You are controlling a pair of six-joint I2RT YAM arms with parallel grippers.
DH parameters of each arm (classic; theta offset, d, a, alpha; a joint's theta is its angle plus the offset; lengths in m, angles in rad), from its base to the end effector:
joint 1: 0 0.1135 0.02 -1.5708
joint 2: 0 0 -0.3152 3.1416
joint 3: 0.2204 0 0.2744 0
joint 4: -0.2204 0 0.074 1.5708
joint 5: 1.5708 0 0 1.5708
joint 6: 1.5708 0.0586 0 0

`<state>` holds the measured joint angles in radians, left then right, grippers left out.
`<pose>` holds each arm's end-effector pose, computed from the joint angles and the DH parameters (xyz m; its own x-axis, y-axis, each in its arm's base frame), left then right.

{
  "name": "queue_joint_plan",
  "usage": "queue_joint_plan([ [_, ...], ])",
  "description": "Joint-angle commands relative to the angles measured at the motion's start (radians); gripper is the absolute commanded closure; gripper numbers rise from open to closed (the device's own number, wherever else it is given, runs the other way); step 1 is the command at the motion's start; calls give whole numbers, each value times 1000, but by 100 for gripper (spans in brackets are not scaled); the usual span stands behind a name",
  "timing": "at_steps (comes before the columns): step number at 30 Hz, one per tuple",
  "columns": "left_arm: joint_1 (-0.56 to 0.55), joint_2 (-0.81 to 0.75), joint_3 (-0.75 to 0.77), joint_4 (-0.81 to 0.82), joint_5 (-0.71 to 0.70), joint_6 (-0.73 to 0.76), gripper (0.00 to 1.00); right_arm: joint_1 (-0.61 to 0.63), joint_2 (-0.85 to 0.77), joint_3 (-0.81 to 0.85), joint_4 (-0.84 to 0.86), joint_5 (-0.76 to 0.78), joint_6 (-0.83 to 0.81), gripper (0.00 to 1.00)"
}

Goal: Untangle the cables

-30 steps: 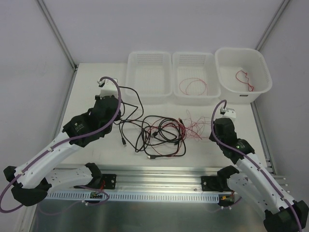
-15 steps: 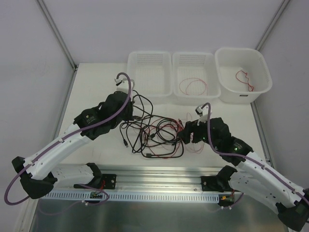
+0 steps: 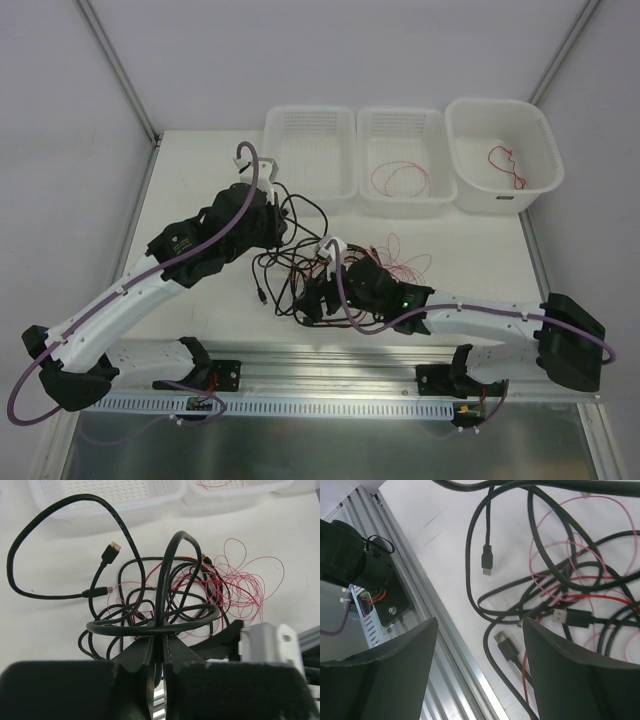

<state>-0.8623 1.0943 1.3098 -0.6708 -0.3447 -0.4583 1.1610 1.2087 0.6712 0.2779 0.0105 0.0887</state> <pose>0.1713 -0.1695 0.4527 -0.4854 -0.0734 -0.8712 0.3372 0.9036 -0.2641 0.1190 0.2724 0.2887 -0.1828 -0.1984 -0.9629 -0.9005 0.4270 0.0829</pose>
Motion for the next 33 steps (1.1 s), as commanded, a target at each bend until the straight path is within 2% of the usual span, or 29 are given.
queue_joint_plan([
  [1, 5, -31, 14, 60, 24, -78, 100, 23, 103, 74, 245, 20, 35, 28],
  [9, 5, -111, -76, 115, -46, -181, 100, 31, 372, 119, 449, -64, 126, 31],
  [15, 5, -183, -133, 145, -120, -227, 100, 31, 491, 145, 533, -104, 177, 34],
  [16, 5, -197, -139, 151, -125, -232, 100, 29, 514, 146, 540, -109, 180, 36],
  [18, 5, -203, -147, 152, -131, -232, 100, 31, 523, 136, 550, -104, 184, 50],
  [19, 5, -206, -147, 154, -134, -227, 100, 28, 514, 130, 549, -96, 183, 58],
  [20, 5, -206, -149, 154, -134, -223, 100, 28, 503, 122, 546, -90, 177, 74],
  [22, 6, -205, -153, 154, -131, -206, 100, 26, 468, 97, 508, -76, 143, 87],
  [23, 6, -205, -158, 152, -129, -198, 100, 25, 413, 90, 486, -67, 132, 99],
  [28, 8, -229, -185, 149, -155, -128, 100, 16, 162, 28, 244, 107, 28, 99],
  [33, 17, -263, -222, 114, -241, -74, 100, -81, -162, -41, -67, 250, -4, 99],
])
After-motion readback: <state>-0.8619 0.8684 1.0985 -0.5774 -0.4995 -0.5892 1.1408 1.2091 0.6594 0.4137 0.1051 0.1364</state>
